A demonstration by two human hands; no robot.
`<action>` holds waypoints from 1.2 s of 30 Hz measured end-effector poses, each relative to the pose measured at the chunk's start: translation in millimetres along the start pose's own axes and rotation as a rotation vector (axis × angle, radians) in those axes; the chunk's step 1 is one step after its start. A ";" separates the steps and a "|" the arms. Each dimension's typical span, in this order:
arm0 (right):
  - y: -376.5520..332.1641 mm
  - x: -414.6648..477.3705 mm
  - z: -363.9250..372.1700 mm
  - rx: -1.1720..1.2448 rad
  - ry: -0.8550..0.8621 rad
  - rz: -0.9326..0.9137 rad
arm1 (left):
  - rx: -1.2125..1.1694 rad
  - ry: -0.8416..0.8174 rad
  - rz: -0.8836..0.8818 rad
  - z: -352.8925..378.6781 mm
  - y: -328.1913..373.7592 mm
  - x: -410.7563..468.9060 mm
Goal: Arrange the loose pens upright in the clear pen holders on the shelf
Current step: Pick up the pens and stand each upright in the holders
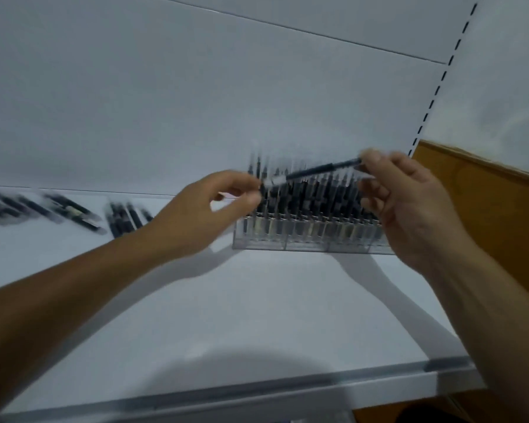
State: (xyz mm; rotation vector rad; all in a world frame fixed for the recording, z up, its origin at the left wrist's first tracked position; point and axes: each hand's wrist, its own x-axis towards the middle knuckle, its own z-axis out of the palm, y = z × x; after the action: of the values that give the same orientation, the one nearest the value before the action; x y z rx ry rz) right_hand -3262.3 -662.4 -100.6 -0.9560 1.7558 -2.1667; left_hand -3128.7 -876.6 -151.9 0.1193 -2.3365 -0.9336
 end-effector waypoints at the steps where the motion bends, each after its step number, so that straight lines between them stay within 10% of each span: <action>1: -3.7 4.2 3.9 -0.017 -0.002 -0.014 | 0.144 -0.017 0.047 -6.8 -9.9 -7.8; 7: -11.2 25.4 33.7 -0.254 -0.011 -0.125 | 0.533 -0.151 0.120 -14.5 -15.5 -15.0; 36: 12.9 37.3 93.0 -0.957 -0.234 -0.138 | 0.458 -0.187 -0.008 -21.8 -17.3 -18.3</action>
State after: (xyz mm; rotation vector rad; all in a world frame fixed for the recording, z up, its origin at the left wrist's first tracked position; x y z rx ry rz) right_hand -3239.6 -760.3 -91.0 -1.4531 2.6674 -1.1036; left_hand -3103.8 -897.1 -160.2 0.2344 -2.6906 -0.4109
